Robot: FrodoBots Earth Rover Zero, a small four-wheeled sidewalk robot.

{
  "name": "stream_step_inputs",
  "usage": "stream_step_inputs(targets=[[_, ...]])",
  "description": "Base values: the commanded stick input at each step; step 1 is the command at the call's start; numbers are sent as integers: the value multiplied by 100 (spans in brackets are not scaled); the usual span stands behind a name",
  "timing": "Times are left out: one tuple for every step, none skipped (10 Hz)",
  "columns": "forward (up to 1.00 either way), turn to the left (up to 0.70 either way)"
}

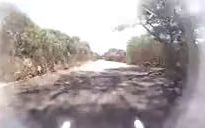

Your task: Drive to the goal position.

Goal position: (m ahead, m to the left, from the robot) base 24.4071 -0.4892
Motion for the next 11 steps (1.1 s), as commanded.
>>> stream_step_inputs(targets=[[85,0],[85,0],[85,0],[85,0],[85,0],[85,0],[85,0],[85,0],[85,0],[85,0],[85,0]])
